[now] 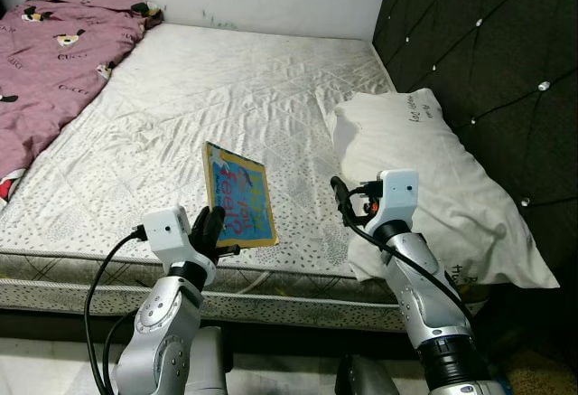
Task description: Clean up the room
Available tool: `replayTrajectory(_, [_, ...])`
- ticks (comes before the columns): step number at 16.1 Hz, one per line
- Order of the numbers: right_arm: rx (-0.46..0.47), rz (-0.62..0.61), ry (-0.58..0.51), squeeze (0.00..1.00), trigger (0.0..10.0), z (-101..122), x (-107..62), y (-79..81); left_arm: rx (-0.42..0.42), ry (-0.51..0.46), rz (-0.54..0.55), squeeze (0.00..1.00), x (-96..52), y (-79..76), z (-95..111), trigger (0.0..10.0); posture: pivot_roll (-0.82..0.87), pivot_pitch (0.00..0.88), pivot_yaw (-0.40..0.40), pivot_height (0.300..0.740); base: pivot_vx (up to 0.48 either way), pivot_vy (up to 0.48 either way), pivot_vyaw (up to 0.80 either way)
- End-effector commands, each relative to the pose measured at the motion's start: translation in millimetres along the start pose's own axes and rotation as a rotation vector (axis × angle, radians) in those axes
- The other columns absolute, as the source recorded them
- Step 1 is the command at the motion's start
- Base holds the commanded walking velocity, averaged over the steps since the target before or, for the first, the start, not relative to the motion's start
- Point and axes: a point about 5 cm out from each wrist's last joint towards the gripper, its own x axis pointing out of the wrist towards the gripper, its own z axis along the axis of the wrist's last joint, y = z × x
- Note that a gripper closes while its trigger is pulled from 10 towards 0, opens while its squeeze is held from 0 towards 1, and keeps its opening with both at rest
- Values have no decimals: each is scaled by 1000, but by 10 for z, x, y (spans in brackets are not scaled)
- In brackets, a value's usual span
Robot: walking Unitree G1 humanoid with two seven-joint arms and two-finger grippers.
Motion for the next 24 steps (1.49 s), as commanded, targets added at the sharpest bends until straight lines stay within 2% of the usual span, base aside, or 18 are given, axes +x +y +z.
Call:
replayTrajectory(1, [-7,2,-27,0,10000,80,15,-7,-28,-65,-50,0,58,-165,106,10000,32,0,-62,576,0,0,0])
replayTrajectory(5, [-23,6,-13,0,10000,43,-2,1,-41,-75,-62,0,54,-169,101,10000,33,0,-62,576,75,0,0])
replayTrajectory(19, [-34,7,-6,0,10000,25,0,14,-35,-61,-77,0,63,-171,73,10000,29,1,-61,576,397,0,0])
replayTrajectory(24, [-32,10,-5,0,10000,13,-1,19,-44,-39,-69,0,78,-183,46,10000,31,0,-61,576,0,0,0])
